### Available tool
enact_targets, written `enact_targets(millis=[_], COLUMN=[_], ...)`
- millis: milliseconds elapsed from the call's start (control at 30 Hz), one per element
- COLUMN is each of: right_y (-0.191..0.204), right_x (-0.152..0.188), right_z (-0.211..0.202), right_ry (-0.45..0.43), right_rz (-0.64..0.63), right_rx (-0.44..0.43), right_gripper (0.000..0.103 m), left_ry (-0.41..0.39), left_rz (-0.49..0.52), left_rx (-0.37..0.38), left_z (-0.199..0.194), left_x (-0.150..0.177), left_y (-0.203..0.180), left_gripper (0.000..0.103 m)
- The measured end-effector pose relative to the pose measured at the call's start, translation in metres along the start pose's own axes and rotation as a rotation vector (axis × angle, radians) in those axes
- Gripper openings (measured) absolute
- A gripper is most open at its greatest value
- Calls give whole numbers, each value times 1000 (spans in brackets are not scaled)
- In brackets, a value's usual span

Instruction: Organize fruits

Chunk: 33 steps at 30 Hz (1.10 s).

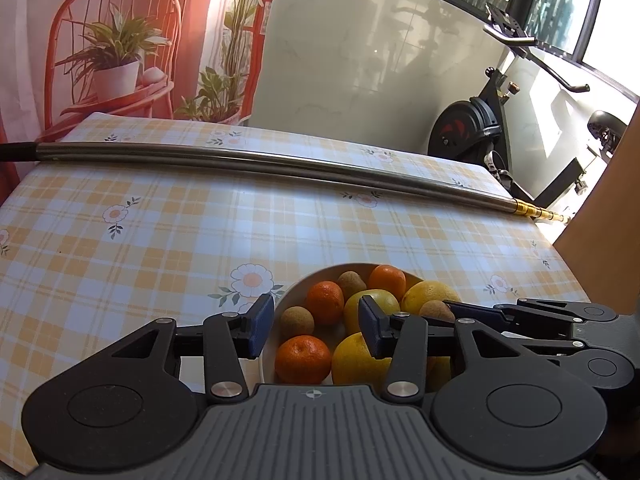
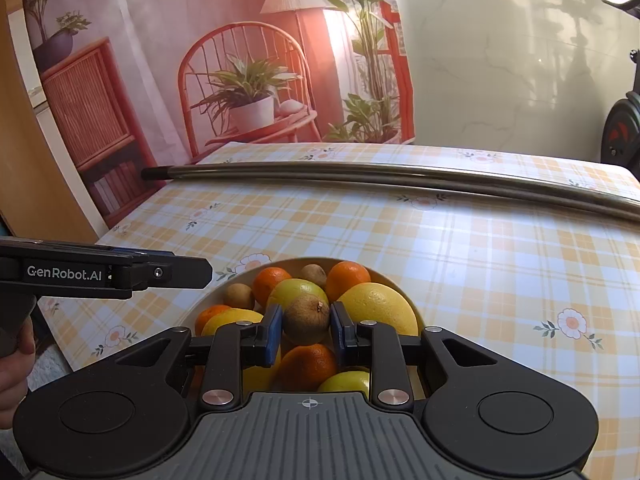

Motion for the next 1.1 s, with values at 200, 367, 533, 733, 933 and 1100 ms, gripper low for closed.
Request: enact_targets(millis=[200,367,533,733,933,1100], right_y=[0,-2,-4,-7,-14,-17], right_x=[0,-2,-3,-7,-13,-14], right_z=[0,-1,-5,-13,-20,-24], right_ry=[0,-5,-9,-21,-35,-31], right_rz=[0,3,9,-4,-2,1], right_rx=[0,5,14,57,106,126], right_gripper=[24,25,25,40,76,92], left_ry=[4,4,5,8,10,7], left_rz=[-4,-4,-6,-8,-9,-16], left_rx=[-3,-3,-3,-3,-3,-5], left_z=[0,0,0,1,0,0], left_x=[1,1,1,2,2,0], left_y=[0,0,0,0,0,1], left_gripper=[49,49,49,49,51,86])
Point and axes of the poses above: each gripper's, at about its wrist camera, not at the fingertips, and z roughly the way its jaws point, y to its left, x to its underside, the point moved 6 cm from there along z, roughly the way its jaws point, and after that the axes turned 12 degrees about -y, right-handed, at the moved point
